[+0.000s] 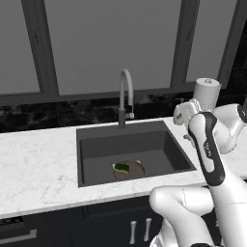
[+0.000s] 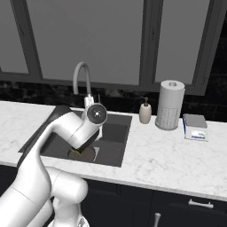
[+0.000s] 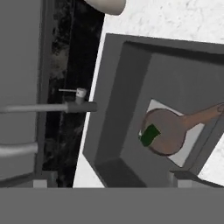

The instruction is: Pick the pan and sponge and place them into the sink. Then turn on the water.

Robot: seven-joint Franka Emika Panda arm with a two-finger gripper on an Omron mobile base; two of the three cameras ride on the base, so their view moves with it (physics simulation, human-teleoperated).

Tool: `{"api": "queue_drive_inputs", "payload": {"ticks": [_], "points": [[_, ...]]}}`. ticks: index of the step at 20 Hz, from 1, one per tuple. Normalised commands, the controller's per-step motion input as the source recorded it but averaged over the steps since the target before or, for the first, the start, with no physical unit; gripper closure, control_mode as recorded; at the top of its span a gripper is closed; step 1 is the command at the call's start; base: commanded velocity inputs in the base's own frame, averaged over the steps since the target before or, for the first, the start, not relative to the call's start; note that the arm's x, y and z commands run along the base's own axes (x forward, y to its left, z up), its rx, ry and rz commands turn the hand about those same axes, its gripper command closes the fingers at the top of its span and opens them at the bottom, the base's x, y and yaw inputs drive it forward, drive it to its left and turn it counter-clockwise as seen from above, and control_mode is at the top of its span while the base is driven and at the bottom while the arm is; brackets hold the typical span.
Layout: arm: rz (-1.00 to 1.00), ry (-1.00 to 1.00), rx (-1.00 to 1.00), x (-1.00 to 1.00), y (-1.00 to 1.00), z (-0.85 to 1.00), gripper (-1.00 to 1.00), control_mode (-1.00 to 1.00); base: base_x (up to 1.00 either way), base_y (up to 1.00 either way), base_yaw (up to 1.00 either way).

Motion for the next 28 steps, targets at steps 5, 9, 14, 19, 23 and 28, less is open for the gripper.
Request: {"api": "queue_drive_inputs", "payload": {"ticks": [5,9,14,19,23,28], "points": [[-0.35,0.08,0.32,0.01,0.00,0.00,-1.00,-1.00,0.00,0.00,0.00],[-0.17,0.03,0.44,0.18,-0.15,0.00,-1.00,-1.00,0.00,0.00,0.00],[-0.11,0.06,0.45,0.46,-0.05,0.00,-1.00,-1.00,0.00,0.00,0.00],[-0.13,0.11,0.41,0.63,0.00,0.00,-1.00,-1.00,0.00,0.00,0.00],[-0.13,0.10,0.38,0.51,0.00,0.00,-1.00,-1.00,0.00,0.00,0.00],[-0.08,0.05,0.34,0.37,0.00,0.00,-1.00,-1.00,0.00,0.00,0.00]]}}
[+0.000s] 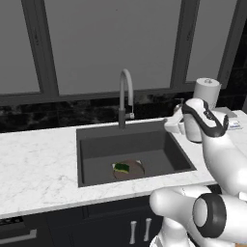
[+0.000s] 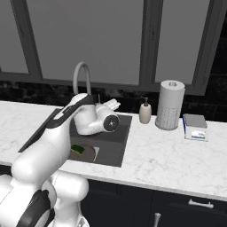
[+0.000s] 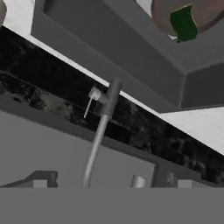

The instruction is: Pick the pan and sponge and place them into the sink. Then turn on the water.

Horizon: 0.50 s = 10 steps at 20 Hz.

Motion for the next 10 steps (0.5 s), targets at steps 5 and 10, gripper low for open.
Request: {"api": "queue_drive_inputs", "payload": {"ticks": [5,10], "points": [[-0.03,0.01,0.27,0.23,0.04,0.00,-1.00,-1.00,0.00,0.00,0.00],[-0.01,0.00,0.18,0.05,0.14,0.00,-1.00,-1.00,0.00,0.00,0.00]]}}
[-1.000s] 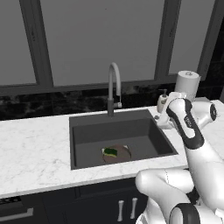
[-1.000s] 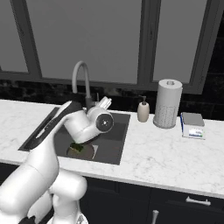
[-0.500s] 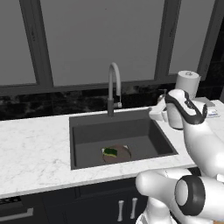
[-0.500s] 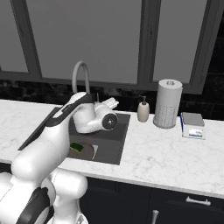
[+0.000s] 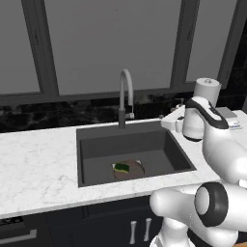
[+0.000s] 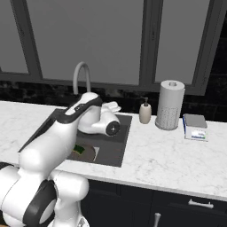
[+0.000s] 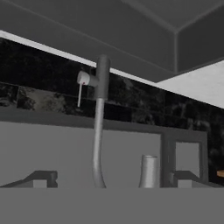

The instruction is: Pick the pan and sponge and place them into the sink. Then turn on the water.

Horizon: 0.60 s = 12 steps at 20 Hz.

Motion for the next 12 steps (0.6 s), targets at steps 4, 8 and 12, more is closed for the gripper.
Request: {"api": "queue_drive_inputs", "payload": {"ticks": [4,8,12], "points": [[0.00,0.00,0.02,0.08,0.29,-0.03,-1.00,-1.00,0.00,0.00,0.00],[0.00,0.00,0.00,0.23,0.25,-0.06,-1.00,-1.00,0.00,0.00,0.00],[0.00,0.00,0.00,0.34,0.12,-0.16,-1.00,-1.00,0.00,0.00,0.00]]}}
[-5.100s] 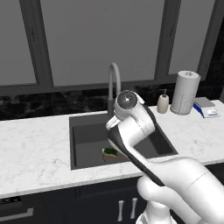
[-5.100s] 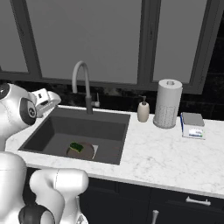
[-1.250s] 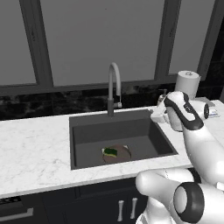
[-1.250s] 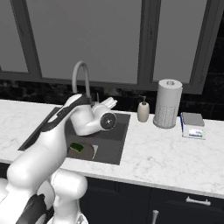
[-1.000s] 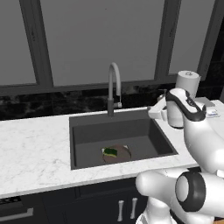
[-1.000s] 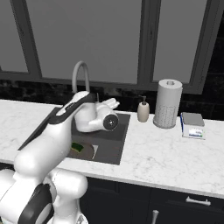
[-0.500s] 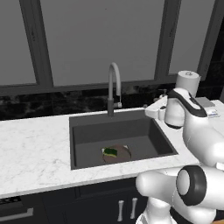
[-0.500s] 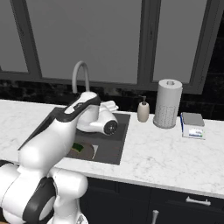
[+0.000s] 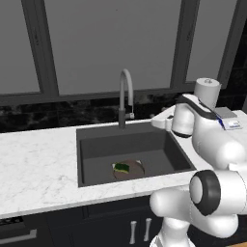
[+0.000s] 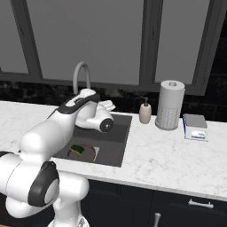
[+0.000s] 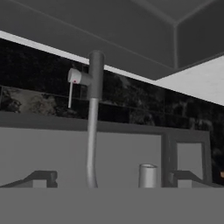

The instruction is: Pick the pan and sponge and place them into the sink. Then turn on the water.

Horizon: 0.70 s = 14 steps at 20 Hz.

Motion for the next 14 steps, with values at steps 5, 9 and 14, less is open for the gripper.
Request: {"api": "queue_drive_inputs", "payload": {"ticks": [5,9,14], "points": [[0.00,0.00,0.00,0.29,0.01,-0.27,-1.00,-1.00,0.00,0.00,0.00],[0.00,0.00,0.00,0.28,0.00,-0.28,-1.00,-1.00,0.00,0.00,0.00],[0.00,0.00,0.00,0.28,0.01,-0.17,-1.00,-1.00,0.00,0.00,0.00]]}}
